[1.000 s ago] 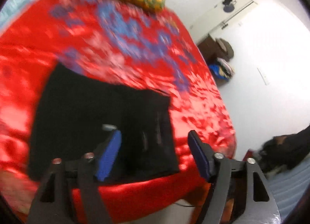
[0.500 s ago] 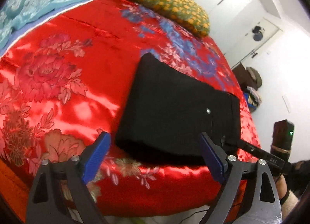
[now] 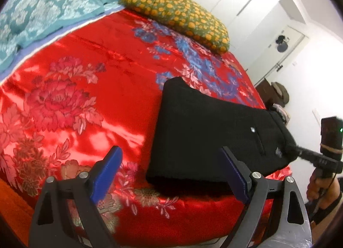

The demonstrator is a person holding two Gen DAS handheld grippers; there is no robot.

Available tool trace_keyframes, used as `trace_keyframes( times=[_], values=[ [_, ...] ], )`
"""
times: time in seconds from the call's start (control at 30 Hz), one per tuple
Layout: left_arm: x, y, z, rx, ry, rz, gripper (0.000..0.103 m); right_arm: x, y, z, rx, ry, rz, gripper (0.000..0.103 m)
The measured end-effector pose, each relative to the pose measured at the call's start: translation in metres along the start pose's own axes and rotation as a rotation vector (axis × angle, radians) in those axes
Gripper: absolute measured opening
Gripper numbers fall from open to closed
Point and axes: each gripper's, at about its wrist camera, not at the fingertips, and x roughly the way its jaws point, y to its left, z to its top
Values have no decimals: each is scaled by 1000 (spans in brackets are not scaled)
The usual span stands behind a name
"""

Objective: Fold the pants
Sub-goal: 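Close the right tool on the edge of the pants bundle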

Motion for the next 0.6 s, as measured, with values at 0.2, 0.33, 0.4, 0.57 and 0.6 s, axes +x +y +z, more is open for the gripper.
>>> trace_keyframes(
  times=[0.2,0.33,0.4,0.57,0.6],
  values=[
    [30,-40,-1,161,56,1,92,58,-82,-80,301,57,-42,21],
    [67,-71,-4,355,112,56,92,46,-76,-76,322,15,-52,52],
    [85,-80,-13,437,166,110,92,29,-68,-64,233,-1,-131,52],
    [85,-91,-12,465,142,108,92,0,-42,0,93,-119,-97,52],
    [85,-92,-10,453,139,100,92,5,-42,11,94,-122,-66,52]
  ],
)
